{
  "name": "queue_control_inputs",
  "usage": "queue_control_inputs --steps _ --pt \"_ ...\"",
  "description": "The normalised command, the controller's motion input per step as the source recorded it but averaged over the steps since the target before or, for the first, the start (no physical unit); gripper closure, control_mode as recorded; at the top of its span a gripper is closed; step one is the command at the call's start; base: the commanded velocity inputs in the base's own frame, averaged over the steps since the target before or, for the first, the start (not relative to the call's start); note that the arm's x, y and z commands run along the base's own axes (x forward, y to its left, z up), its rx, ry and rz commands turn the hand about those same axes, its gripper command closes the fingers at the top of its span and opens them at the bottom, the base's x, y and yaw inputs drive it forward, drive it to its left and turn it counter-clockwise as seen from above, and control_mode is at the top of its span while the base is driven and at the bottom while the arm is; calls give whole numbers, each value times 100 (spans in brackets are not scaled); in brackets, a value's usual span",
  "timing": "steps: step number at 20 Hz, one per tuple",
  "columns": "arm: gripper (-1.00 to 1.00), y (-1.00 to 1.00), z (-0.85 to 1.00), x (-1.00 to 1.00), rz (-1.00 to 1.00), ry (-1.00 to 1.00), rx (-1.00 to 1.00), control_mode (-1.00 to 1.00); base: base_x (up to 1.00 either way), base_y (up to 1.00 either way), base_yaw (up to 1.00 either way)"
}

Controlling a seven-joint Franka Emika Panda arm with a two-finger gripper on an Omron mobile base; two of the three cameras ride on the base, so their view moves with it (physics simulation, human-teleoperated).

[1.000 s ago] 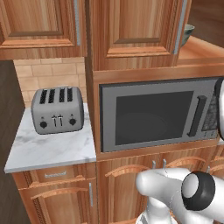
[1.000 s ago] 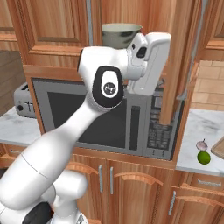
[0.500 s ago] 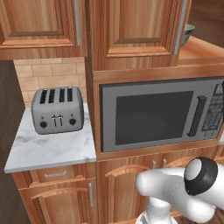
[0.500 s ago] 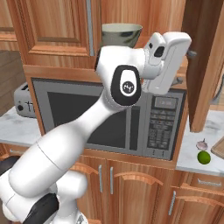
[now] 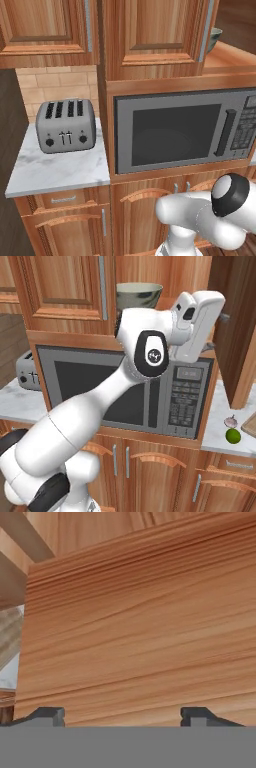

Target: Open the cabinet. Place the bowl and condiment on the counter. Then place the lime and garlic on the cutting board.

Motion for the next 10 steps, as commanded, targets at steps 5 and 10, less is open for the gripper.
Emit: queue_control_inputs --steps 5,10 --pt "-100 48 0 -24 10 -5 1 -100 0 0 0" --pt "-100 48 1 -31 2 -6 5 -100 0 0 0"
